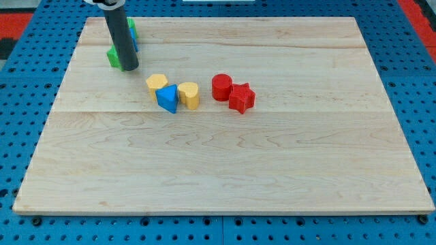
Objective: Push the red star into yellow heart
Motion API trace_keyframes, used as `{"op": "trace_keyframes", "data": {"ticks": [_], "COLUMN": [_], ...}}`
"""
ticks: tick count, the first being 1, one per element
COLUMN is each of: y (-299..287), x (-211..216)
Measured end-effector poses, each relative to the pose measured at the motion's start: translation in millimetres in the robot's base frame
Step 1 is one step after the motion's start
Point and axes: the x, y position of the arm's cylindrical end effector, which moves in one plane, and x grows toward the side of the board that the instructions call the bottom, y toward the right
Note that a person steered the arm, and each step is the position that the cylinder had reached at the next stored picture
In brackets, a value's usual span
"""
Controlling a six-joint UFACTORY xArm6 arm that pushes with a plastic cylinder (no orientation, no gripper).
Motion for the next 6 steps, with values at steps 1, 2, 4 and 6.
{"op": "trace_keyframes", "data": {"ticks": [1, 2, 4, 6], "y": [111, 212, 229, 170], "x": [-9, -9, 94, 107]}}
